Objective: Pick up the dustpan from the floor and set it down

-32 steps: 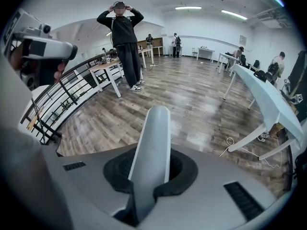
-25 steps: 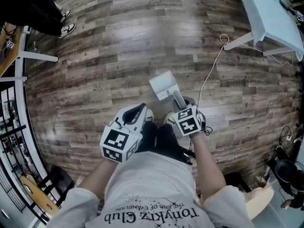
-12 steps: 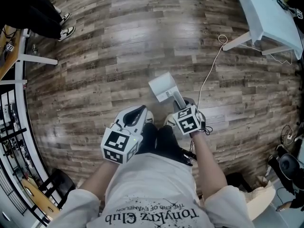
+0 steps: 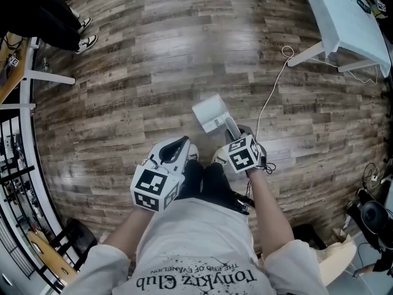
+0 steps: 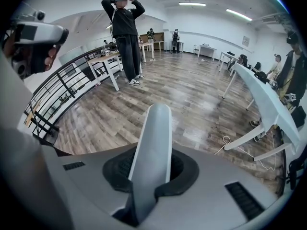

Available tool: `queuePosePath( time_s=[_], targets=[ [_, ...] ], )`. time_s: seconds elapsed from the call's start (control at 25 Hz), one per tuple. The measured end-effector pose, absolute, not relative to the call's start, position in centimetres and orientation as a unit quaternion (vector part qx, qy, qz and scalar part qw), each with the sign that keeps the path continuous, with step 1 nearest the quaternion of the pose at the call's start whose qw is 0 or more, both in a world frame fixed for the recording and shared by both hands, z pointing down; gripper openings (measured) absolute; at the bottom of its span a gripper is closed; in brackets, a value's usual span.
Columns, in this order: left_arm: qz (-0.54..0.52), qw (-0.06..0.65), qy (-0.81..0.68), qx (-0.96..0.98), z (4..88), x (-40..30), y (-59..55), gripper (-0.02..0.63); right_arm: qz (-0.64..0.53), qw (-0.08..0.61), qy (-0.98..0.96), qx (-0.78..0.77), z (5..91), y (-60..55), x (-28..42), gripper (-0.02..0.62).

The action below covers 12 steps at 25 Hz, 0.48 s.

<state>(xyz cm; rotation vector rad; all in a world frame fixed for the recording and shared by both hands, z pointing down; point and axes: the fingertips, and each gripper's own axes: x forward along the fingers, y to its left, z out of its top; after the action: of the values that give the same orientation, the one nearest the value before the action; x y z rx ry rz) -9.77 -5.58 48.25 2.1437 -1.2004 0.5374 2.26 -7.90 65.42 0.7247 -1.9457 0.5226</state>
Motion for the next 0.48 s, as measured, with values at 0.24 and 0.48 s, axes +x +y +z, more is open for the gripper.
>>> queuePosePath(
  time_s=[0.24,0.48],
  targets=[
    [0.199,0.309,-0.457,0.81,47.95,-9.42,-5.54,0.023,0.231,0.482,-0.797,0.281,65.64,-7.52,2.36,0.163],
    [0.195,0.309,-0.459,0.81,47.77,-9.47,-5.39,0.023,0.228,0.485,-0.795,0.285,65.3,-7.55,2.57,0.195]
  ],
)
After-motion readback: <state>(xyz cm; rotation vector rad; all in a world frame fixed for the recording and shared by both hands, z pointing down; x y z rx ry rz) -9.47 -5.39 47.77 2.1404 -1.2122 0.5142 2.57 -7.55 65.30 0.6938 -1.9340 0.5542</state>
